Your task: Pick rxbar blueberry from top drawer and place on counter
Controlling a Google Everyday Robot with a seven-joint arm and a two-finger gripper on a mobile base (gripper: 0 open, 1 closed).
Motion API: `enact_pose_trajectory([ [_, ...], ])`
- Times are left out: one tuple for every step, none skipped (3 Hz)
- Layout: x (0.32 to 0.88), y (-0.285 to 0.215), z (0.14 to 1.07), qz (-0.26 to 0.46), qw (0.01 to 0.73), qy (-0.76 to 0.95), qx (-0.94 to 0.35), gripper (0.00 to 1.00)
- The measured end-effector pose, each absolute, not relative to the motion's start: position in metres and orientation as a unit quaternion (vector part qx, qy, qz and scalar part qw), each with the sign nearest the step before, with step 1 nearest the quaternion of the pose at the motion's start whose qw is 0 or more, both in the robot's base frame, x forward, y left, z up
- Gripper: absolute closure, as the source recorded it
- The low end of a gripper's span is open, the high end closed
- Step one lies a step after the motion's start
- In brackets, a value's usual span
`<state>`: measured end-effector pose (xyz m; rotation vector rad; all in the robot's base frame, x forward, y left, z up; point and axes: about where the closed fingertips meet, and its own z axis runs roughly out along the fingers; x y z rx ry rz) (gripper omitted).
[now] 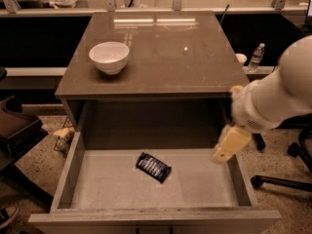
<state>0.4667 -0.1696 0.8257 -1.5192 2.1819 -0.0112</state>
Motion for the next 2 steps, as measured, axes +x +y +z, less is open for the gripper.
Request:
enact_pose_trajectory([
  [0.481, -0.141, 0.783, 0.023, 0.235, 0.797, -0.556, 0.00],
  [0.488, -0.106, 0.724, 0.066, 0.230, 0.803, -0.546, 0.00],
])
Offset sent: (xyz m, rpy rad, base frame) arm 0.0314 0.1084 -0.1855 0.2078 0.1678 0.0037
